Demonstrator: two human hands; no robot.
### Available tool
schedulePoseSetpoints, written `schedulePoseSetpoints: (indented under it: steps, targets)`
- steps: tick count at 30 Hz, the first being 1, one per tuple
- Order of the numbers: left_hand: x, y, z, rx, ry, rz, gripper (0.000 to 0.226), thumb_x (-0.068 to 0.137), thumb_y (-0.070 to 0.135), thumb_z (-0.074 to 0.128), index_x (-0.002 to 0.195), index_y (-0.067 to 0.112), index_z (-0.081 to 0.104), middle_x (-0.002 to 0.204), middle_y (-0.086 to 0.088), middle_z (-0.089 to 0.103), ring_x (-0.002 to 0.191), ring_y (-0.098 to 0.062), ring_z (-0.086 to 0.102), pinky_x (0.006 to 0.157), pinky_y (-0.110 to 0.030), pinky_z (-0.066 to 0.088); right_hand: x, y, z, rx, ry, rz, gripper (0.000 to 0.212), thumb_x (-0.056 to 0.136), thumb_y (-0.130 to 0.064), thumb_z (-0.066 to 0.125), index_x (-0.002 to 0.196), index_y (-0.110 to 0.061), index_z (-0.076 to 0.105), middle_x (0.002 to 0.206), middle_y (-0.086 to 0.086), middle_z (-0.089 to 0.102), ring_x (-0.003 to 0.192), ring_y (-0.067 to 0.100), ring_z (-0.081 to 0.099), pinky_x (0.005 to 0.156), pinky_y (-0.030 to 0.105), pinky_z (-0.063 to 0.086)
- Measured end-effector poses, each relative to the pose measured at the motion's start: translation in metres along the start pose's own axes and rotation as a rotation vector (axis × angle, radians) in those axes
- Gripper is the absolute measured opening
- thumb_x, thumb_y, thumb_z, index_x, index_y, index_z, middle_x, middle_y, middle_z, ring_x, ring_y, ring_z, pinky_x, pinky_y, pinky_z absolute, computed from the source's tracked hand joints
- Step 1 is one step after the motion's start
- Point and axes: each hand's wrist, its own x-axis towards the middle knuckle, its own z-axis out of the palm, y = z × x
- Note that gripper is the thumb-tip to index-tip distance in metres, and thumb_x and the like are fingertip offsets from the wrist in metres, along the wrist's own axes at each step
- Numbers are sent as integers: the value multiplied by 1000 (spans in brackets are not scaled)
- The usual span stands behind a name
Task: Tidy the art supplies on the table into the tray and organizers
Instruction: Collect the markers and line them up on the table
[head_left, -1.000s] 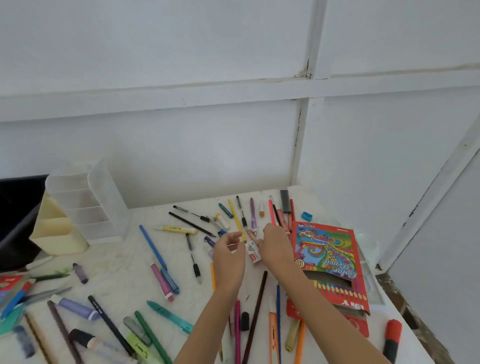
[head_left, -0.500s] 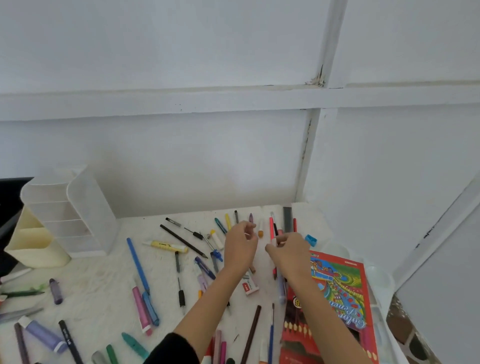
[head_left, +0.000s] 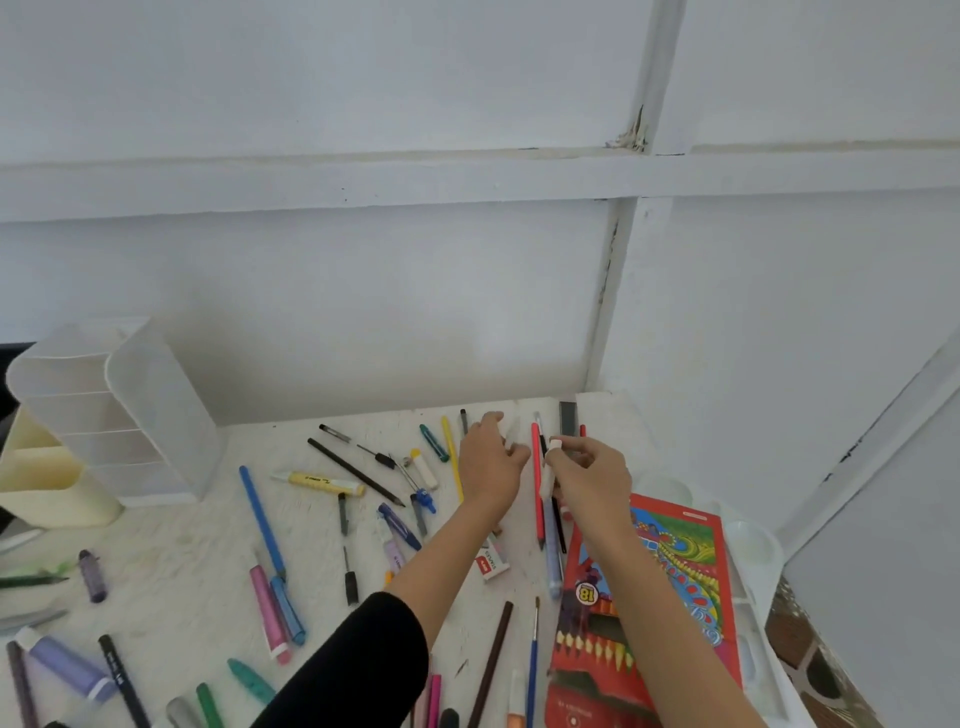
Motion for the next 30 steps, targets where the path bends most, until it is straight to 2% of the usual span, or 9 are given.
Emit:
schedulePoseSetpoints:
  steps: [3, 6, 9, 11, 15, 19, 22, 26, 30]
  targets:
    - [-19, 8, -28, -263, -57, -169, 35, 92, 18, 51, 126, 10, 47, 92, -9, 60, 81, -19, 57, 69, -28, 44, -13, -5, 4, 106, 14, 10, 19, 88, -12, 58, 106, -13, 64, 81, 4, 65, 69, 13, 59, 64, 24, 51]
    - [-44, 5, -63, -423, -52, -255, 12, 98, 21, 37, 106, 17, 45, 77, 0, 50, 70, -15, 51, 61, -26, 40, -33, -8, 15, 202, -35, 61, 16, 90, -14, 56, 105, -13, 62, 86, 5, 64, 73, 14, 58, 59, 22, 51]
    - [-72, -8, -98, -467, 36, -291, 24, 101, 25, 30, 105, 12, 49, 78, 2, 47, 68, -11, 45, 60, -26, 39, -61, -8, 34, 268, -112, 113, 17, 91, -13, 57, 106, -8, 63, 83, 7, 63, 68, 15, 57, 59, 25, 49]
    - [-93, -18, -120, -481, 72, -285, 29, 102, 30, 30, 109, 12, 51, 81, 8, 48, 69, -5, 45, 57, -19, 41, -86, -7, 48, 289, -170, 125, 16, 91, -12, 59, 105, -5, 63, 73, 5, 61, 61, 12, 55, 54, 20, 49]
    - [-133, -50, -158, -510, 105, -307, 33, 100, 39, 34, 104, 13, 55, 80, 6, 47, 71, -6, 45, 63, -23, 37, -135, -3, 77, 286, -232, 162, 14, 90, -12, 61, 102, -4, 65, 73, -2, 58, 66, 15, 58, 56, 20, 50]
    - [-167, -84, -192, -555, 125, -322, 25, 97, 30, 48, 99, 8, 60, 78, 0, 59, 76, -15, 56, 66, -19, 45, -184, 0, 104, 282, -286, 169, 18, 89, -10, 60, 99, 2, 68, 80, 11, 66, 67, 19, 58, 56, 22, 52]
    - [-197, -106, -220, -603, 153, -285, 18, 96, 22, 51, 95, 7, 61, 81, -2, 68, 77, -12, 65, 67, -9, 45, -225, 4, 119, 311, -326, 183, 14, 88, -11, 62, 99, -5, 68, 87, 13, 69, 66, 19, 62, 54, 22, 53]
    - [-236, -132, -257, -652, 205, -286, 17, 97, 21, 49, 104, 8, 57, 90, -3, 69, 84, -14, 67, 80, -29, 51, -276, 9, 133, 339, -374, 167, 15, 86, -7, 65, 101, -4, 66, 89, 16, 71, 67, 22, 67, 56, 25, 56]
    - [-271, -157, -288, -617, 307, -276, 14, 93, 25, 57, 97, 12, 59, 90, -6, 65, 83, -17, 68, 72, -31, 54, -322, 19, 142, 328, -470, 41, 14, 88, -9, 64, 101, -5, 63, 85, 11, 73, 79, 26, 70, 69, 31, 59]
